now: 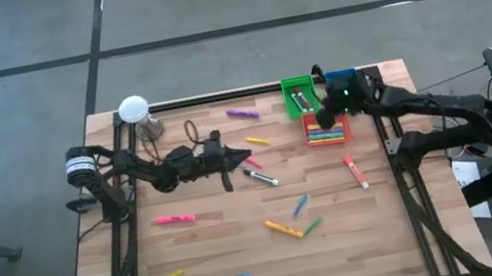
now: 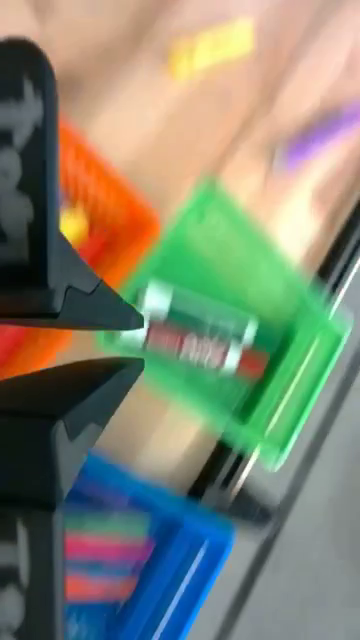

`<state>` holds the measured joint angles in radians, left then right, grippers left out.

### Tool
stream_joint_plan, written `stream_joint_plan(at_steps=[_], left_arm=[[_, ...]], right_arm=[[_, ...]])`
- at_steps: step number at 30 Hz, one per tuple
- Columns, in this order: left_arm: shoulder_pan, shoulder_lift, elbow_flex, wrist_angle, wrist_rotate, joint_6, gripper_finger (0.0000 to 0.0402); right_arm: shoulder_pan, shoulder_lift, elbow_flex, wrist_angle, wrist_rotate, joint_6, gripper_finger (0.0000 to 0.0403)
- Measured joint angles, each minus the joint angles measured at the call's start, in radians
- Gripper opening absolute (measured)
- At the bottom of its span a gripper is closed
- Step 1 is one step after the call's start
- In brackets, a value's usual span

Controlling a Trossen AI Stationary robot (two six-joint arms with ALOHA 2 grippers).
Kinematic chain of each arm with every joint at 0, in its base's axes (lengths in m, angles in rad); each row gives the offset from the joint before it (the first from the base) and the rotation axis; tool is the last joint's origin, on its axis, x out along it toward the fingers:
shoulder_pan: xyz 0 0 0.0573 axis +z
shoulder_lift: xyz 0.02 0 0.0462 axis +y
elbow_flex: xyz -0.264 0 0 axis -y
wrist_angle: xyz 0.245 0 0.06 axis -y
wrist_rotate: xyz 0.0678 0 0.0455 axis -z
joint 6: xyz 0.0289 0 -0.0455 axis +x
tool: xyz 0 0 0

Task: Pick & Place Markers
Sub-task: Put the green marker pen into the green bin

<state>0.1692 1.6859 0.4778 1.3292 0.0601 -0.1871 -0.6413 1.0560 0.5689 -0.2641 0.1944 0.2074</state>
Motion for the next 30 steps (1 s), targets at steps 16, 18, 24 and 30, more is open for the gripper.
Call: stream_joint_plan(at_steps=[16,18,24,30], left_arm=[[0.128,-0.004,-0.187,0.153,-0.002,-0.004,0.0],[0.139,-0.004,-0.207,0.187,-0.002,-0.01,0.0],[0.154,-0.004,-0.246,0.208,-0.009,-0.008,0.0],[0.155,-0.004,-0.254,0.209,-0.01,-0.008,0.0]], right_arm=[[0.419,0.114,0.024,0.201,-0.053,0.159,0.0074],[0.465,0.174,0.055,0.208,-0.04,0.187,0.0095],[0.571,0.39,0.13,0.35,-0.037,0.261,0.0159],[0.601,0.619,0.259,0.375,-0.037,0.304,0.0203]])
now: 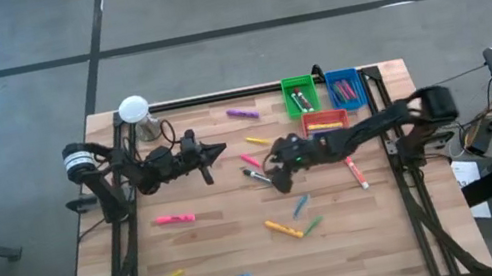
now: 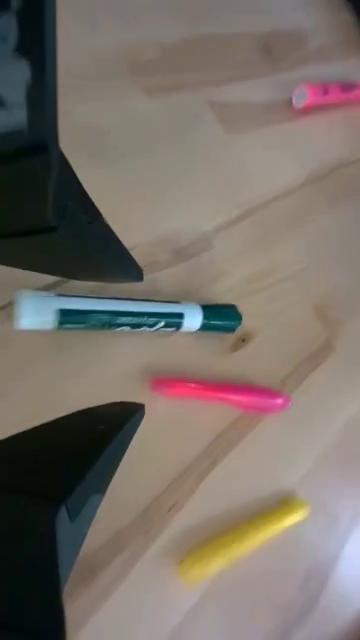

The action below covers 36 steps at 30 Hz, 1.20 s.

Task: Pick & Place Markers
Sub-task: Put the green marker pen into the green bin

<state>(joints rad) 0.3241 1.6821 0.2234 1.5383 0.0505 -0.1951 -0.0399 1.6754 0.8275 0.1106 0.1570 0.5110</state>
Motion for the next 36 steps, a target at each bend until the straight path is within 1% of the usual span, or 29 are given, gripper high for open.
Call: stream_joint_plan(at_steps=[3,6,11,14,20,23,26,30,33,34,36], left_arm=[[0.0,0.0,0.0,0.0,0.0,0.0,0.0],[0.0,0.0,0.0,-0.002,0.0,0.0,0.0],[0.0,0.0,0.0,-0.003,0.0,-0.009,0.0],[0.0,0.0,0.0,-0.004,0.001,-0.044,0.0],[-0.001,0.0,0.0,-0.009,0.0,-0.065,0.0],[0.0,0.0,0.0,-0.018,-0.001,-0.065,0.0],[0.0,0.0,0.0,-0.022,-0.051,-0.064,0.0],[0.0,0.0,-0.002,-0.038,-0.116,-0.085,0.0],[0.0,0.0,-0.007,-0.039,-0.121,-0.08,0.0],[0.0,0.0,-0.011,-0.039,-0.126,-0.068,0.0],[0.0,0.0,-0.017,-0.039,-0.144,-0.045,0.0]], right_arm=[[0.009,0.088,0.07,-0.012,0.0,-0.008,0.0207],[0.013,0.156,0.141,-0.09,0.0,-0.014,0.0199],[0.026,0.236,0.24,-0.214,0.001,-0.04,0.0173],[0.031,0.273,0.281,-0.281,0.0,-0.04,0.0157],[0.037,0.319,0.343,-0.358,0.009,-0.04,0.0111],[0.039,0.305,0.348,-0.368,0.007,-0.043,0.0083],[0.04,0.254,0.339,-0.372,-0.001,-0.043,0.0065],[0.034,0.154,0.324,-0.37,-0.001,-0.047,0.0067],[0.002,0.085,0.31,-0.391,0.0,-0.048,0.0075],[-0.014,0.056,0.307,-0.407,0.008,-0.048,0.0076],[-0.058,0.001,0.307,-0.447,0.057,-0.047,0.0077]])
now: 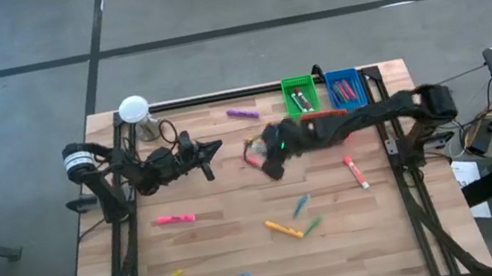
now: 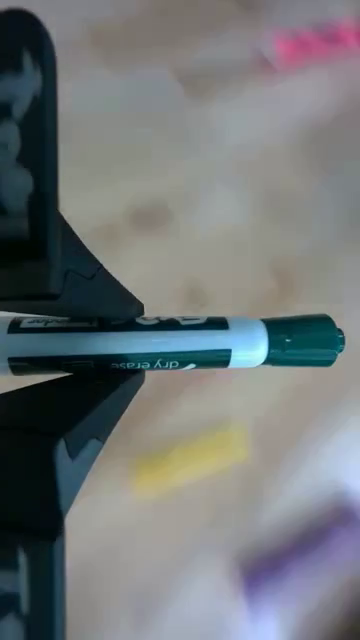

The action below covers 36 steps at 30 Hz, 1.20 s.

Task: Pick & Place Markers
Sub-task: Put the green marker pen into the green bin

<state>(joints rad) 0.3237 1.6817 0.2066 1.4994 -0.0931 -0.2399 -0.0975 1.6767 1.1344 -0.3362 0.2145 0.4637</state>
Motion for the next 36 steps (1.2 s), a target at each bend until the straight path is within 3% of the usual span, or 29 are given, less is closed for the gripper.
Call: stream_joint_plan(at_steps=[5,11,15,29,36], left_arm=[[0.0,0.0,-0.007,0.0,-0.103,0.002,0.0],[-0.001,0.0,-0.007,-0.016,-0.08,0.006,0.0],[-0.001,0.0,-0.007,-0.024,-0.076,0.007,0.0],[-0.002,0.0,0.064,-0.222,-0.017,0.009,0.0],[-0.002,0.0,0.125,-0.367,0.001,0.028,0.0]], right_arm=[[-0.178,-0.073,-0.03,-0.091,0.107,-0.005,0.0078],[-0.457,-0.037,-0.065,-0.042,0.105,-0.069,0.0079],[-0.564,0.021,-0.058,0.008,0.055,-0.106,0.0079],[-0.623,0.129,-0.058,-0.027,0.046,-0.119,0.008],[-0.623,0.127,-0.058,-0.031,0.046,-0.124,0.0115]])
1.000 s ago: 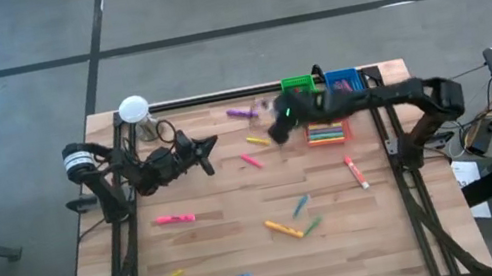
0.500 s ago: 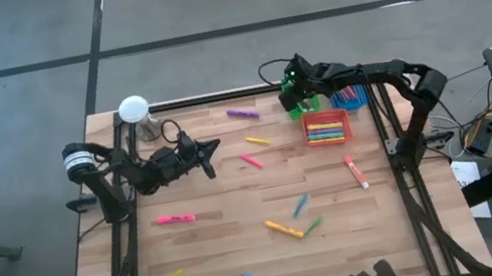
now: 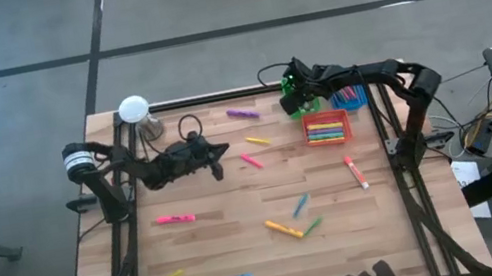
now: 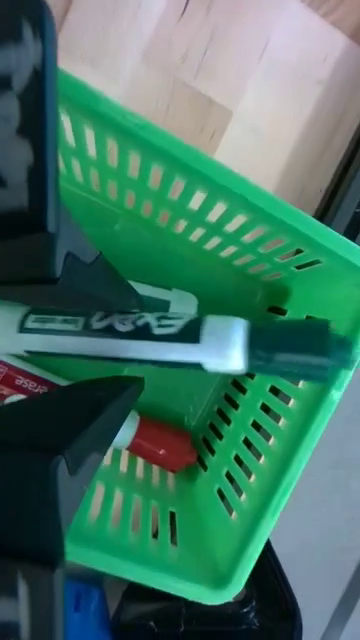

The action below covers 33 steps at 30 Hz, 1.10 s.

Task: Pick & Place Markers
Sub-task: Put the green marker pen into the green bin, then put the violet highlighter pen into the orange bin

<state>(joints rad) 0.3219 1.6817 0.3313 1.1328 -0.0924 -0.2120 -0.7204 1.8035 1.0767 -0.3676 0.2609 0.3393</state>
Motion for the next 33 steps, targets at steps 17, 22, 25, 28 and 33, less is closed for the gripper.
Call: stream_joint_plan(at_steps=[17,22,25,28,33], left_arm=[[-0.013,-0.001,0.042,-0.008,0.124,-0.029,0.0],[-0.011,-0.001,0.048,0.076,0.179,-0.065,0.0],[-0.012,-0.001,0.01,0.243,0.3,-0.08,0.0],[-0.01,-0.001,-0.044,0.418,0.374,-0.096,0.0],[0.001,-0.033,-0.072,0.421,0.389,-0.101,0.0]], right_arm=[[0.162,-0.237,-0.102,0.093,-0.045,-0.094,0.0104],[0.213,-0.228,-0.15,0.278,-0.23,-0.072,0.0059],[0.231,-0.2,-0.141,0.322,-0.235,-0.075,0.0049],[0.238,-0.164,-0.11,0.363,-0.236,-0.105,0.0053],[0.238,-0.08,-0.034,0.364,-0.237,-0.154,0.0084]])
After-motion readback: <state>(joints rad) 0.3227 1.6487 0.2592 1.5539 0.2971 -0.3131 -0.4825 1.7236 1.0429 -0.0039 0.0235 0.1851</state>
